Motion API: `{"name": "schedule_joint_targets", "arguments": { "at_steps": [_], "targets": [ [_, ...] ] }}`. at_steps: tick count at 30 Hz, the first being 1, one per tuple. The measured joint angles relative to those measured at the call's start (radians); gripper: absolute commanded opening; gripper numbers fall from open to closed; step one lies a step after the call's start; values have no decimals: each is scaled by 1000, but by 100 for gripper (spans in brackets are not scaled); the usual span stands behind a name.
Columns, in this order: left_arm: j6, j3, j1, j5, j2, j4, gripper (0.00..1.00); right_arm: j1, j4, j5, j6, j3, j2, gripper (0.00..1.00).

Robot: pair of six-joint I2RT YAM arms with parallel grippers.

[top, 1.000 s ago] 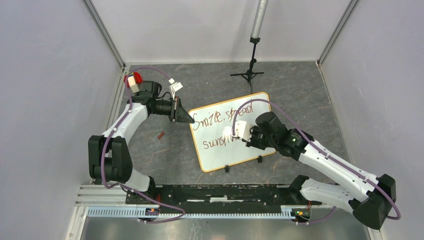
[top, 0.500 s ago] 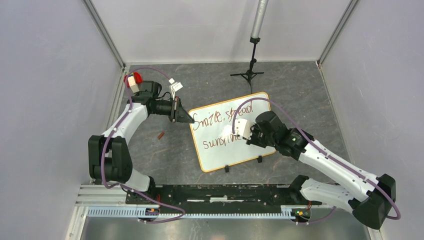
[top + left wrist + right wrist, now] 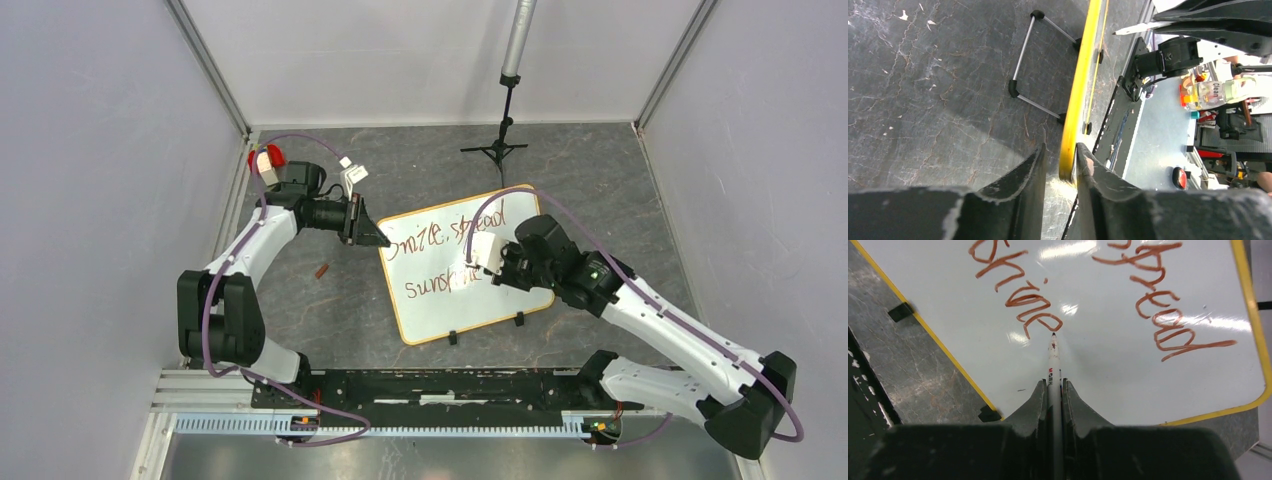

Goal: Write a sentence on the whiteboard
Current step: Write a sentence on the whiteboard, then pick up the pen cap from the center of the board.

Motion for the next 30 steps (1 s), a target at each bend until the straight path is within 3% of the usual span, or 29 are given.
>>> {"name": "schedule_joint_targets", "arguments": {
  "at_steps": [4, 9, 12, 17, 21, 25, 30],
  "targets": [
    [-1, 6, -7, -29, -1, 4, 47, 0, -8, -50, -1, 59, -8, 0],
    [-13, 50, -7, -46, -2, -2, 67, 0, -7, -93, 3, 134, -7, 0],
    [-16, 108, 10, -53, -10, -21, 71, 0, -2, -114, 13, 170, 1, 0],
    [-9, 161, 172, -68, -90, -28, 70, -5, 10, -155, 45, 231, 46, 0],
    [119, 212, 349, -135, -109, -120, 66, -32, 16, -211, 81, 291, 104, 0],
    [307, 181, 378, -285, -107, -206, 63, -59, 23, -278, 114, 335, 146, 0],
    [484, 27, 374, -483, -70, -225, 59, -97, 37, -375, 159, 372, 191, 0]
  ]
}}
